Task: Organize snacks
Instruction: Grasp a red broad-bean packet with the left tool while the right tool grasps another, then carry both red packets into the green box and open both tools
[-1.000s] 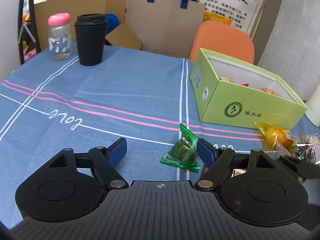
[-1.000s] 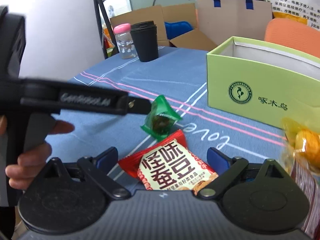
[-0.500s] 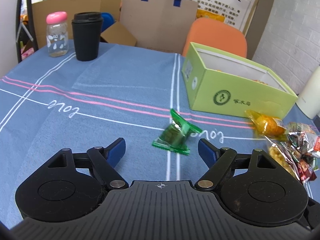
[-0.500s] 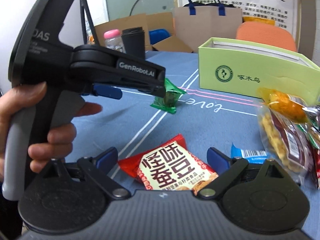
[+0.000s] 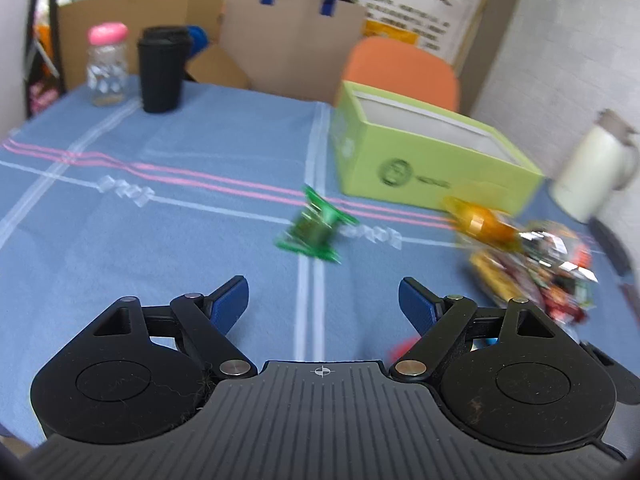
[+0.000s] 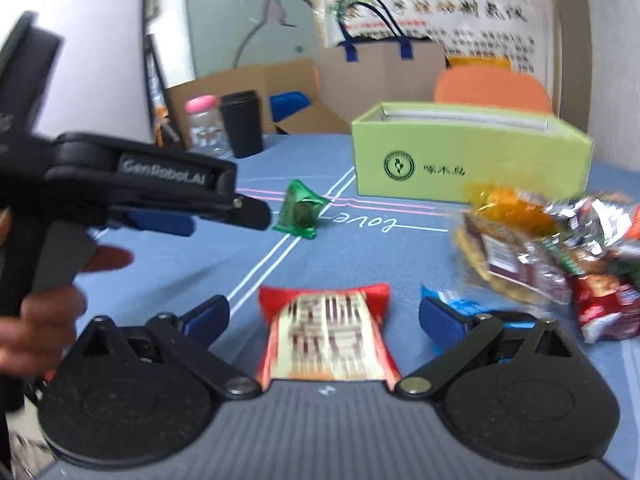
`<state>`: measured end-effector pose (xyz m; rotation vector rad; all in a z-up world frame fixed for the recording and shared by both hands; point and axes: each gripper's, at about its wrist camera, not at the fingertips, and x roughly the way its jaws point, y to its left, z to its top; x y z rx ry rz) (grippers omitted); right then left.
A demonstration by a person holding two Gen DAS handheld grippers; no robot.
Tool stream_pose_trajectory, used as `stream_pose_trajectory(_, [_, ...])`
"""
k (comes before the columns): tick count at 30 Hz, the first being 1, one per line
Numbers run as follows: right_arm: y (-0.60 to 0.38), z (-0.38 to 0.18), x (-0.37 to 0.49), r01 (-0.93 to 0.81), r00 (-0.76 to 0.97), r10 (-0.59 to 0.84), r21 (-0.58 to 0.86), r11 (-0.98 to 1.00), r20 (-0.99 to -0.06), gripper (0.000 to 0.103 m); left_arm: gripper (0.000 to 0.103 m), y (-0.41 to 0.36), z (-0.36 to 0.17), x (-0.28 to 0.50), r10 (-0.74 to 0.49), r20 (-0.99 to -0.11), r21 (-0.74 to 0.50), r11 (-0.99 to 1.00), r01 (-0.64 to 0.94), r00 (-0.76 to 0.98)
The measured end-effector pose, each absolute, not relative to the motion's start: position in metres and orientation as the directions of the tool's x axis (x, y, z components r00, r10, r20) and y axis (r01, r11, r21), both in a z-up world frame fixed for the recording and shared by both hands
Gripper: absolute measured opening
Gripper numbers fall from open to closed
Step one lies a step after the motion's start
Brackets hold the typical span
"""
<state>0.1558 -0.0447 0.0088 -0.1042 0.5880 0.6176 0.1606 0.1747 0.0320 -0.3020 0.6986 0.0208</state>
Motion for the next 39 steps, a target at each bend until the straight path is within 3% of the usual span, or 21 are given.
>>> stream_pose_trajectory(5, [-0.05, 0.007, 0.146, -0.598, 0.643, 0.528, 0.068, 0.799, -0.555, 0.099, 0.07, 0.154, 0.023, 0.151, -0.27, -0.658, -0.377, 0.926, 0.002, 0.703])
stream_pose_trajectory(14, [-0.034, -0.008, 0.161, -0.628, 0.613, 0.523, 0.037, 0.777, -0.592, 0.099, 0.068, 0.133, 0.006, 0.158, -0.324, -0.696, -0.412, 0.911, 0.013, 0.641])
stream_pose_trajectory(16, [-0.034, -0.014, 0.162, -0.635, 0.593, 0.53, 0.053, 0.771, -0.606, 0.097, 0.059, 0.133, 0.0, 0.16, -0.314, -0.706, -0.407, 0.914, 0.0, 0.635])
stream_pose_trajectory(17, [-0.034, -0.018, 0.162, -0.639, 0.586, 0.531, 0.054, 0.767, -0.612, 0.085, 0.052, 0.133, -0.001, 0.159, -0.309, -0.7, -0.4, 0.917, 0.006, 0.644])
stream_pose_trajectory(19, [-0.032, -0.017, 0.158, -0.64, 0.598, 0.52, 0.026, 0.768, -0.61, 0.083, 0.025, 0.133, -0.003, 0.16, -0.378, -0.674, -0.456, 0.889, 0.046, 0.635])
stream_pose_trajectory(22, [-0.038, -0.006, 0.163, -0.638, 0.584, 0.55, 0.081, 0.766, -0.598, 0.075, 0.019, 0.133, -0.002, 0.165, -0.381, -0.668, -0.46, 0.887, 0.047, 0.64])
stream_pose_trajectory(27, [-0.043, 0.023, 0.182, -0.636, 0.63, 0.553, 0.046, 0.771, -0.545, 0.075, 0.018, 0.134, 0.021, 0.187, -0.42, -0.618, -0.505, 0.86, 0.074, 0.664])
stream_pose_trajectory(35, [-0.052, 0.077, 0.271, -0.606, 0.724, 0.536, -0.03, 0.795, -0.434, 0.076, 0.018, 0.115, 0.092, 0.272, -0.419, -0.513, -0.447, 0.876, 0.184, 0.749])
stream_pose_trajectory(39, [-0.048, 0.086, 0.339, -0.606, 0.723, 0.534, -0.03, 0.795, -0.439, 0.075, 0.018, 0.105, 0.114, 0.337, -0.39, -0.5, -0.398, 0.896, 0.196, 0.773])
